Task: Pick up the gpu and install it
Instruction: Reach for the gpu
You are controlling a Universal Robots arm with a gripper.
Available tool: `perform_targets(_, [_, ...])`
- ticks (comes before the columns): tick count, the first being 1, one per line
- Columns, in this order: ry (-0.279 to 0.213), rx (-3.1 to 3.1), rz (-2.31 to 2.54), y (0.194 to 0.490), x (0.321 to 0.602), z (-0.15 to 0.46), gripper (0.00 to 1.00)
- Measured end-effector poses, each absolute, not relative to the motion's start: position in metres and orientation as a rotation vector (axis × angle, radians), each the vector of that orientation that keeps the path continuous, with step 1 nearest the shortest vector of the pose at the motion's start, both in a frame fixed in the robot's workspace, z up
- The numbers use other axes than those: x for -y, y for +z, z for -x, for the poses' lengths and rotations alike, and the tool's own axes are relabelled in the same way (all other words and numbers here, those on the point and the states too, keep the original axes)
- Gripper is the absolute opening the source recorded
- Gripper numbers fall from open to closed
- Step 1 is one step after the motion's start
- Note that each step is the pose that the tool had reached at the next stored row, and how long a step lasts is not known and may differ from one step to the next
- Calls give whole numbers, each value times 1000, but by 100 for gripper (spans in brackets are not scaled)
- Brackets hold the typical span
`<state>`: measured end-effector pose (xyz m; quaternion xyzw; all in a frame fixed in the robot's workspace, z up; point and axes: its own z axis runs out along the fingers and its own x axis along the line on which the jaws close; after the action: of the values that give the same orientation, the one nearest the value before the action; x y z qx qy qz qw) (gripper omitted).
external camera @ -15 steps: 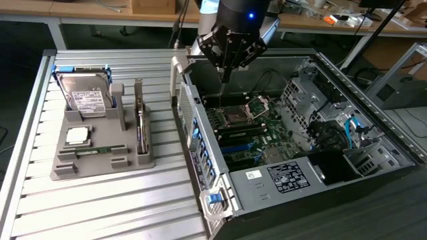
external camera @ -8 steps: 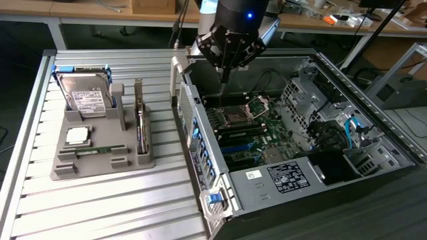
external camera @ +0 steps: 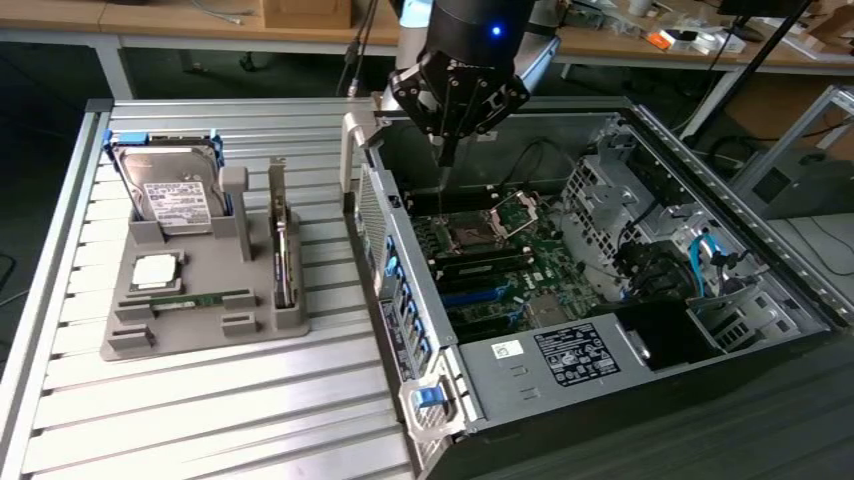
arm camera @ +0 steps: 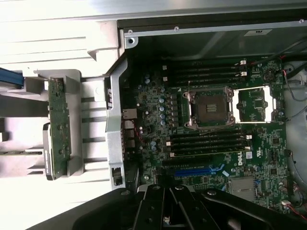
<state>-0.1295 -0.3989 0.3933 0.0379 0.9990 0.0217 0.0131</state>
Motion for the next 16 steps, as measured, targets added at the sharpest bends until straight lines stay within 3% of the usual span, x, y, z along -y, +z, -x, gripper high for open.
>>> perform_targets(16, [68,-3112,-118,393,399,134,11])
